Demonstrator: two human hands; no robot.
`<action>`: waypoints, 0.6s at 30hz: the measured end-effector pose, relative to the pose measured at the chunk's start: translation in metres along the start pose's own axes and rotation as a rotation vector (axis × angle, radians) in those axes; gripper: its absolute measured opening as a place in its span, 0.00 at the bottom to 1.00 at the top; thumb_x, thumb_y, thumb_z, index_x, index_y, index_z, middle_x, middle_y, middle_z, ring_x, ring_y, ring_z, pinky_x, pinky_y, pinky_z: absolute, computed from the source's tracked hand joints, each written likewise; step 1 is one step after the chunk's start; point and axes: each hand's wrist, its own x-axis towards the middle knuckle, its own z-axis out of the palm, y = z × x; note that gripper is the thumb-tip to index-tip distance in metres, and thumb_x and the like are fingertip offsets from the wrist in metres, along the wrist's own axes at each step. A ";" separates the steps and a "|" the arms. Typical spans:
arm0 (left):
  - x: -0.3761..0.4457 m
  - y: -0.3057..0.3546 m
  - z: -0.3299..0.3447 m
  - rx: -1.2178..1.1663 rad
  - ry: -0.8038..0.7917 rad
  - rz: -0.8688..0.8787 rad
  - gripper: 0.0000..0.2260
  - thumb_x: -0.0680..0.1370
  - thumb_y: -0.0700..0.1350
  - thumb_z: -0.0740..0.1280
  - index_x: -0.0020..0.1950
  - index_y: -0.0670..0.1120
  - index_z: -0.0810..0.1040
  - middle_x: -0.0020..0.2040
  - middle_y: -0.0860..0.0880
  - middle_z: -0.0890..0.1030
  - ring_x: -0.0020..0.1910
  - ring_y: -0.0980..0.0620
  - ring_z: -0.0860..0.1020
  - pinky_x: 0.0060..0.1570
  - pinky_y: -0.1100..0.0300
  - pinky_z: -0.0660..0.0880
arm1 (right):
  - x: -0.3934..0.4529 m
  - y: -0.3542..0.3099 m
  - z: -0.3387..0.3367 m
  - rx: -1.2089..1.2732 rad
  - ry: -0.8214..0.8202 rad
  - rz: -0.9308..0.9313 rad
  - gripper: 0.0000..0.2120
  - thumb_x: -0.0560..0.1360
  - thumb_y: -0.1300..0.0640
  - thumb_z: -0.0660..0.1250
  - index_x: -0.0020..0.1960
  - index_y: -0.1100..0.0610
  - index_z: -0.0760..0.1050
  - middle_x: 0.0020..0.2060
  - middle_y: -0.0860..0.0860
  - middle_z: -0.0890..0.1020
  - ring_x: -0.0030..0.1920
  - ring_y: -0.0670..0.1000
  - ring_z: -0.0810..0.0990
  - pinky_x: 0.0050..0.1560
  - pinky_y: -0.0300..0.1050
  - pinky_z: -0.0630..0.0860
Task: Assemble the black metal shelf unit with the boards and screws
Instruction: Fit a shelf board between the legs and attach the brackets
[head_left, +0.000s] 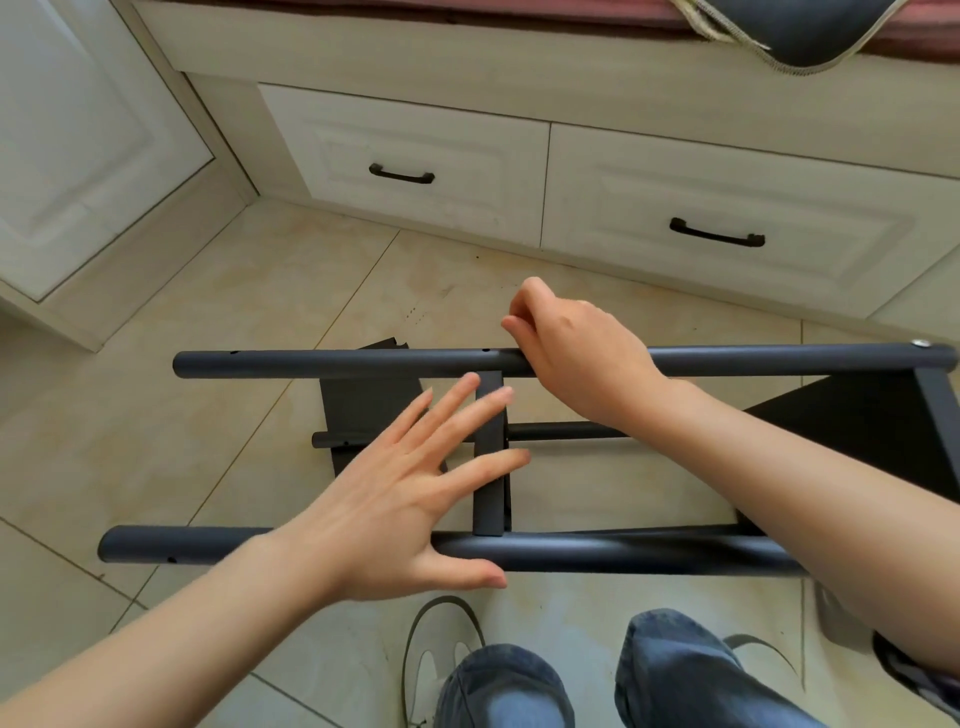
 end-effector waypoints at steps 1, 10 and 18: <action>-0.004 0.001 0.002 -0.032 0.014 -0.037 0.38 0.74 0.75 0.59 0.79 0.57 0.63 0.83 0.48 0.49 0.82 0.46 0.45 0.76 0.42 0.53 | 0.000 0.001 -0.002 0.064 0.004 0.004 0.11 0.84 0.50 0.55 0.52 0.57 0.69 0.40 0.50 0.79 0.38 0.56 0.77 0.38 0.53 0.74; -0.004 0.006 0.003 -0.025 -0.008 -0.105 0.37 0.72 0.73 0.62 0.75 0.54 0.66 0.55 0.52 0.73 0.55 0.52 0.70 0.52 0.59 0.71 | -0.042 -0.012 -0.027 0.414 0.024 -0.054 0.04 0.77 0.62 0.69 0.50 0.61 0.79 0.42 0.51 0.81 0.41 0.49 0.78 0.44 0.42 0.76; -0.001 0.002 -0.004 -0.073 -0.027 -0.009 0.36 0.74 0.70 0.63 0.74 0.48 0.68 0.46 0.61 0.67 0.54 0.57 0.68 0.48 0.64 0.69 | -0.070 0.001 -0.022 0.642 -0.601 0.187 0.06 0.78 0.60 0.68 0.54 0.57 0.81 0.43 0.50 0.86 0.46 0.44 0.84 0.51 0.42 0.81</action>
